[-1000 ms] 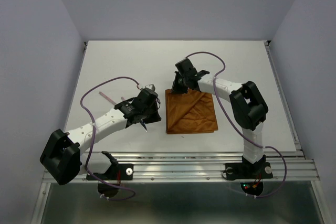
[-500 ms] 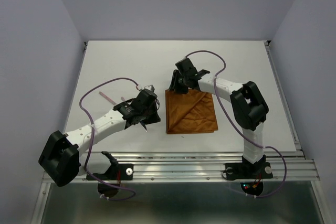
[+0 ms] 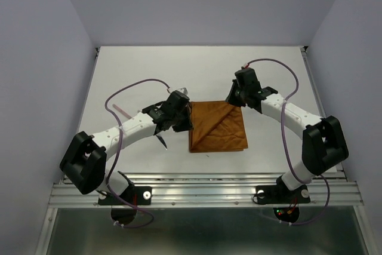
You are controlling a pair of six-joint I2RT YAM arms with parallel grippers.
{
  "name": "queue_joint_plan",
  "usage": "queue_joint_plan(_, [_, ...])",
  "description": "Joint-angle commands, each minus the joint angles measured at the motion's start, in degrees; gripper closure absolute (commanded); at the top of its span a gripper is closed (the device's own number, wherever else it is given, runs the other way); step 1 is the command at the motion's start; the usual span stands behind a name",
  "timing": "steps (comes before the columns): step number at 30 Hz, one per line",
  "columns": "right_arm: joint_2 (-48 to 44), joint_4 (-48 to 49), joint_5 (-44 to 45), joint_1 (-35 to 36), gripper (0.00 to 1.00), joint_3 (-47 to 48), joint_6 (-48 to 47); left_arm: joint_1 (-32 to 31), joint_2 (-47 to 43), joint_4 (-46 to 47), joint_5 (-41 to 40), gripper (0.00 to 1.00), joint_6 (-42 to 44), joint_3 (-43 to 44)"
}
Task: Fold the napkin into a case and place the utensils inside
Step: Smooth out the upper triangle-folded napkin at the center of the board.
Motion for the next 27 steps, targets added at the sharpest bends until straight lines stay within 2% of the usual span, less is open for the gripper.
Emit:
queue_joint_plan(1, [-1.1,-0.3,-1.6,-2.5,0.86,-4.3,-2.8,-2.1,-0.7,1.9,2.6,1.00,0.3,0.1])
queue_joint_plan(6, [1.4,-0.9,-3.3,-4.3,0.87,-3.9,-4.6,-3.1,1.2,4.9,6.4,1.00,-0.3,-1.3])
queue_joint_plan(11, [4.2,-1.2,-2.8,-4.8,0.87,-2.9,-5.4,-3.6,3.1,6.8,6.9,1.00,-0.4,-3.8])
queue_joint_plan(22, [13.5,-1.9,-1.1,-5.9,0.89,4.3,-8.2,-3.6,8.0,6.5,1.2,1.00,2.6,-3.8])
queue_joint_plan(27, [14.4,-3.3,-0.1,-5.9,0.89,5.6,-8.2,-3.6,8.6,6.1,0.4,1.00,2.6,-4.3])
